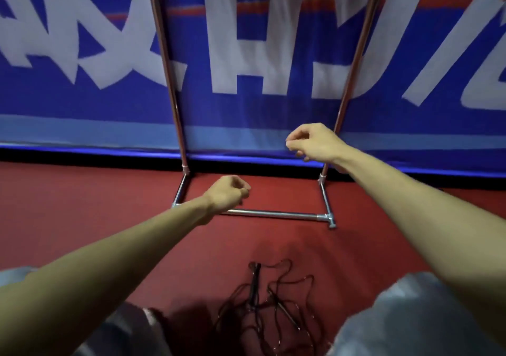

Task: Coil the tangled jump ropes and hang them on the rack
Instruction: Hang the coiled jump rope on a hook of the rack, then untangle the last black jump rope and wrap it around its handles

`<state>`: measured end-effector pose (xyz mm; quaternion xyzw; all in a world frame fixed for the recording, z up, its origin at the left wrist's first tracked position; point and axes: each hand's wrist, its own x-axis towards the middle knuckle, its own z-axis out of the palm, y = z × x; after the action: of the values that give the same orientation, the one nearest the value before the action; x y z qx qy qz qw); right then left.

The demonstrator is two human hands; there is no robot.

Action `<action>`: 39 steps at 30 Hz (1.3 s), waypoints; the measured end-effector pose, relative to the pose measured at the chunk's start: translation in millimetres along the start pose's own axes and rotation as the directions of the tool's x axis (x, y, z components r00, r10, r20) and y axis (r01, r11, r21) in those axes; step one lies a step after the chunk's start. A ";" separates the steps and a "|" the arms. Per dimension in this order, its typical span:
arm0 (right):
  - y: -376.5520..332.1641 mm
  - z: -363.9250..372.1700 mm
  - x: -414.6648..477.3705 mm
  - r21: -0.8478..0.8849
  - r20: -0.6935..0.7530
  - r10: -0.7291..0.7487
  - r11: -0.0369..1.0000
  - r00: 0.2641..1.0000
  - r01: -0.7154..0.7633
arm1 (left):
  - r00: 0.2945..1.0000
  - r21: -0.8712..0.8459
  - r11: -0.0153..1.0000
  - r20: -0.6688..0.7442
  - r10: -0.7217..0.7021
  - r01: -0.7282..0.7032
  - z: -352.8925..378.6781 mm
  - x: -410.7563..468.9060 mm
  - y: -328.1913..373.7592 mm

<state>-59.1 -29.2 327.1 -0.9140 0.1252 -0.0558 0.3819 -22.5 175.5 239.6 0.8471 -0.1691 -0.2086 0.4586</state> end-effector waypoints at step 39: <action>275.5 300.1 5.8 -0.279 0.414 0.463 0.884 0.784 -0.376 | 0.856 0.260 0.855 0.150 -0.495 0.449 200.7 70.6 -282.0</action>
<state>-45.5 -11.9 -79.7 -0.8793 0.2344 0.2651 0.3188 -37.2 147.2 -112.2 0.8801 -0.0244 -0.3844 0.2777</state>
